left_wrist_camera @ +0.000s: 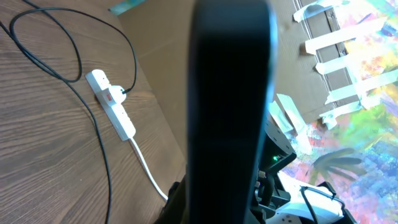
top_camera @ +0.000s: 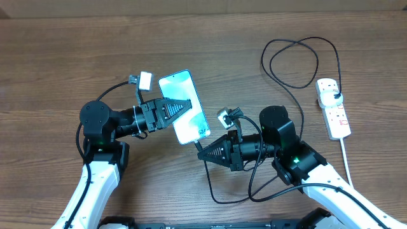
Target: Plug charger to phone and switch on socket
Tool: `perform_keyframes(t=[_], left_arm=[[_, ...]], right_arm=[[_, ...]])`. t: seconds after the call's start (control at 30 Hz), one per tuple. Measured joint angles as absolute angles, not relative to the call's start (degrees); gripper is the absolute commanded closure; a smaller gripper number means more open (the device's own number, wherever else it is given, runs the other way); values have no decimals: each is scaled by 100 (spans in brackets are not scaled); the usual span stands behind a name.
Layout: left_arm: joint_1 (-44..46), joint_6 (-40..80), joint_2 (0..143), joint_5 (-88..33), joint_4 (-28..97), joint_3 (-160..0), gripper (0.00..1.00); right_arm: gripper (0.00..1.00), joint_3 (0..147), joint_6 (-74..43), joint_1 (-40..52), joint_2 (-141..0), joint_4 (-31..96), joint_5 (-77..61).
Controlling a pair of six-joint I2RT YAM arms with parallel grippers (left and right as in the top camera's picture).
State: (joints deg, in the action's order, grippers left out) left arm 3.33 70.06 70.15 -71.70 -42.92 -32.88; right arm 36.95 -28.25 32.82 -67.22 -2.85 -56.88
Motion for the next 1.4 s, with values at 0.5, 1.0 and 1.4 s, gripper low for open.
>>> perform_keyframes(t=[0.5, 1.0, 1.4], left_arm=[[336, 7008, 7015, -7194, -4303, -3288, 96], [379, 6941, 7015, -7415, -4281, -3288, 96], [379, 6954, 7015, -7076, -4281, -3288, 96]], right_arm=[[96, 3693, -2847, 3271, -6294, -110, -5481], [96, 3695, -2582, 3227, -6219, 749, -4858], [96, 3695, -2738, 3229, -6219, 515, -5068]])
